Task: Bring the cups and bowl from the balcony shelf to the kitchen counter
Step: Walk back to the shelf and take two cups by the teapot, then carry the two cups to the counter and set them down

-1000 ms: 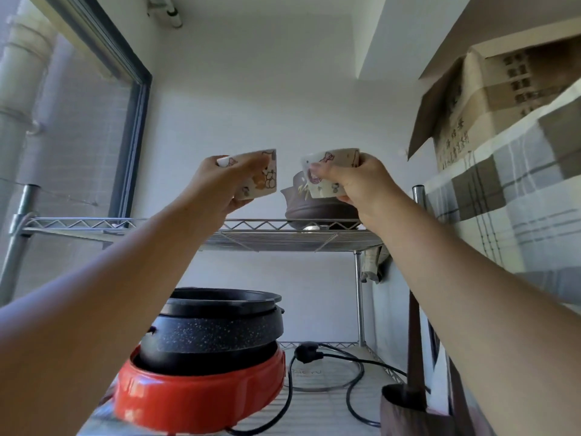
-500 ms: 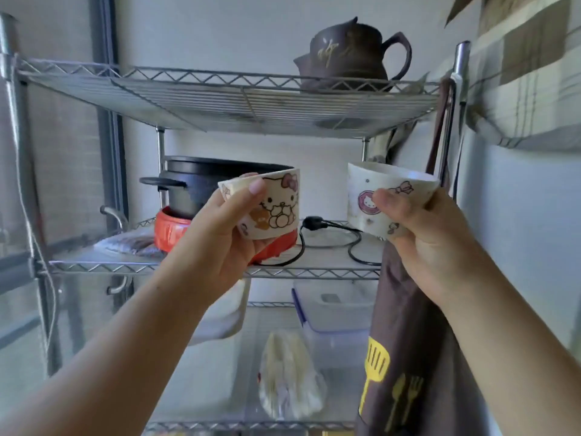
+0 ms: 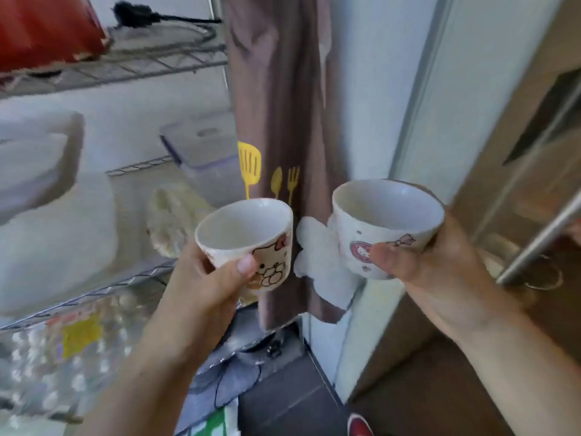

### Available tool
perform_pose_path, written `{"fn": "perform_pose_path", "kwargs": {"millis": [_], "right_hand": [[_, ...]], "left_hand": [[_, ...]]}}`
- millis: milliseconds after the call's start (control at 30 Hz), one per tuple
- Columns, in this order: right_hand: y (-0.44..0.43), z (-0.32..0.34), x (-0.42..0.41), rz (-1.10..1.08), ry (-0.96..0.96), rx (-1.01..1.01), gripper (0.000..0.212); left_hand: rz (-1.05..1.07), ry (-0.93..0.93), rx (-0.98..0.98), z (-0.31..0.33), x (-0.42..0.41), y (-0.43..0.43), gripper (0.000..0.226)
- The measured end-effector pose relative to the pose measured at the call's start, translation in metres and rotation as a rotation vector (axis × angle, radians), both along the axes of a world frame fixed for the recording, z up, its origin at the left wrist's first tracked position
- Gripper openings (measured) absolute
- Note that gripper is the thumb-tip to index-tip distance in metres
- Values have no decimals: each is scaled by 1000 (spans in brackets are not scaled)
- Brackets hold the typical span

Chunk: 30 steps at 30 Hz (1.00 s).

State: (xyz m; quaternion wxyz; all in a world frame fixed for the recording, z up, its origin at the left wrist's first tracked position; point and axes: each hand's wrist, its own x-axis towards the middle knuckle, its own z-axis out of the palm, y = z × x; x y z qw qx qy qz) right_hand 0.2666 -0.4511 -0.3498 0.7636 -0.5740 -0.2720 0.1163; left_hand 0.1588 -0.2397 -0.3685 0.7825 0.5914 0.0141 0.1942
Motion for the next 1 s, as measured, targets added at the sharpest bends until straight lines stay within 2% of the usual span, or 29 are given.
{"fn": "perform_pose_path", "kwargs": {"millis": [100, 167, 367, 567, 767, 867, 1000], "right_hand": [[-51, -29, -8, -92, 78, -28, 89], [-88, -45, -14, -189, 108, -68, 84], [-201, -74, -33, -611, 188, -253, 61], [-315, -104, -35, -905, 285, -358, 67], [-422, -142, -25, -1081, 385, -406, 72], [-471, -161, -15, -1115, 422, -417, 76], [-527, -177, 6, -1156, 438, -429, 80]], "left_hand": [[-158, 109, 5, -25, 17, -39, 98], [-278, 173, 4, -41, 30, -68, 104], [-524, 302, 131, -74, 83, -163, 96], [-708, 354, 196, -104, 142, -276, 80], [-748, 354, 348, -127, 212, -397, 77], [-776, 348, 409, -132, 245, -450, 85], [-763, 341, 492, -140, 281, -504, 71]]}}
